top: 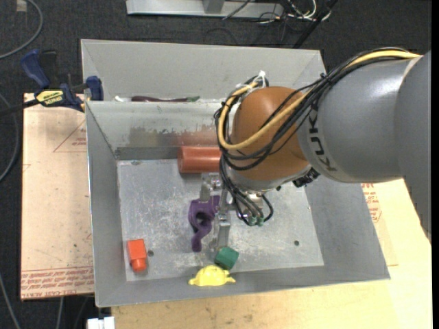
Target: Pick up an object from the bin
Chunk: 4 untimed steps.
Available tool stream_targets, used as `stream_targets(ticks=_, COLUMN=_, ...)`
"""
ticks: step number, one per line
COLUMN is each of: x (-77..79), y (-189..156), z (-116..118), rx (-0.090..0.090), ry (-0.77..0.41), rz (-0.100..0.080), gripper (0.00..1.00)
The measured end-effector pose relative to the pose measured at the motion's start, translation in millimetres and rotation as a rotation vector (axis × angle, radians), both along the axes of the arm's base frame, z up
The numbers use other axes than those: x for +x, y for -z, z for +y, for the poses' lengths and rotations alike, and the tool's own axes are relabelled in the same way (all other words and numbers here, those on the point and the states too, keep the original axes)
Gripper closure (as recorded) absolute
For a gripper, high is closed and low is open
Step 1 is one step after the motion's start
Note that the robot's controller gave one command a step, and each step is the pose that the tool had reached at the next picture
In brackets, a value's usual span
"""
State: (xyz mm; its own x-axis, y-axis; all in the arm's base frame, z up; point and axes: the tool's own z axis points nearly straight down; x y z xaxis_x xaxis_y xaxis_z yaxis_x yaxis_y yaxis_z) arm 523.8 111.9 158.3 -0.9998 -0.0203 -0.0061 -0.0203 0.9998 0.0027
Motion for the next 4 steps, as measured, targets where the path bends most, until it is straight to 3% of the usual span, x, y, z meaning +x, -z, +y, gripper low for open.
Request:
stream_targets(ticks=1, x=8.9, y=57.7, z=-6.0, rx=-0.001, ry=-0.126, rz=0.002, gripper=0.0)
stream_targets(ticks=2, x=10.1, y=88.3, z=-26.3, rx=0.0, ry=-0.337, rz=-0.003, gripper=1.0)
stream_targets(ticks=3, x=10.1, y=88.3, z=-26.3, rx=0.0, ry=-0.337, rz=-0.003, gripper=1.0)
stream_targets(ticks=4, x=16.7, y=-71.2, z=-18.6, rx=0.0, ry=-0.378, rz=-0.011, gripper=1.0)
